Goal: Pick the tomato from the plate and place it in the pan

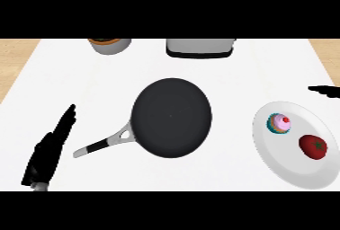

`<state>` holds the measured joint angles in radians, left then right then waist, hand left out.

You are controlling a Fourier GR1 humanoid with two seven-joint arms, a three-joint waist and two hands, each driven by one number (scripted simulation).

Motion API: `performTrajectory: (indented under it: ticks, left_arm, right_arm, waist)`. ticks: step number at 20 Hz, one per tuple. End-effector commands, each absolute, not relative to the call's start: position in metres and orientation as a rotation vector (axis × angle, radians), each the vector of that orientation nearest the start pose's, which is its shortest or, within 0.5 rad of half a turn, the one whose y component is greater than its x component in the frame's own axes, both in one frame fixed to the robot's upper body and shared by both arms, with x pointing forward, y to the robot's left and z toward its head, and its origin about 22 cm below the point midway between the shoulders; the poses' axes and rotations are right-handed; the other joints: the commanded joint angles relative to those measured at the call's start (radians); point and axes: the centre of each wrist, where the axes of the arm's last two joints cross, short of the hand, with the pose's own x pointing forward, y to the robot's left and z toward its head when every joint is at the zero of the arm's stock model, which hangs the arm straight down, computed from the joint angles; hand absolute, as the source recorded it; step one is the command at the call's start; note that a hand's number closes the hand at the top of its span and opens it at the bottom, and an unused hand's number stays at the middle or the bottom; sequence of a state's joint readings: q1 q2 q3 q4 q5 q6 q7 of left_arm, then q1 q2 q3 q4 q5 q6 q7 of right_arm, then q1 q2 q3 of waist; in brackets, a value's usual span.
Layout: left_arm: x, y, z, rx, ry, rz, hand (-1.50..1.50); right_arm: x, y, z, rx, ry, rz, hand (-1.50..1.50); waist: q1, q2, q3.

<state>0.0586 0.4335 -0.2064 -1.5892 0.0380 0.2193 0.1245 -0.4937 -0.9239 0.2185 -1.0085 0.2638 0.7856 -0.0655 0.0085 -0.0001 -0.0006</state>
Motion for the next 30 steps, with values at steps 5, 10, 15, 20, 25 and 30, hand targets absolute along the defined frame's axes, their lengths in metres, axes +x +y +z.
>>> performTrajectory:
  ticks: [5,10,15,20,25,30]
  left_arm:
    - [0.22,0.299,-0.001,0.356,-1.391,-0.251,0.0]
    - [0.211,0.29,0.005,0.354,-1.379,-0.281,0.0]
    - [0.219,0.3,0.009,0.348,-1.369,-0.263,0.0]
    - [0.23,0.288,0.015,0.343,-1.385,-0.266,0.0]
    - [0.215,0.289,0.01,0.334,-1.38,-0.263,0.0]
    - [0.22,0.276,-0.018,0.342,-1.374,-0.258,0.0]
  right_arm:
    - [0.326,-0.402,0.125,-0.37,-0.651,1.358,-1.5]
    - [0.325,-0.387,0.113,-0.326,-0.663,1.374,-1.5]
    - [0.329,-0.383,0.11,-0.406,-0.582,1.395,-1.5]
    - [0.335,-0.378,0.113,-0.416,-0.533,1.406,-1.5]
    - [0.325,-0.379,0.072,-0.402,-0.495,1.401,-1.5]
    - [0.313,-0.382,0.075,-0.41,-0.487,1.413,-1.5]
  waist:
    - [-0.011,-0.002,0.0]
    - [-0.007,-0.002,0.0]
    - [-0.005,-0.001,0.0]
    - [-0.005,0.0,0.0]
    - [-0.002,0.001,0.001]
    - [-0.011,-0.001,0.0]
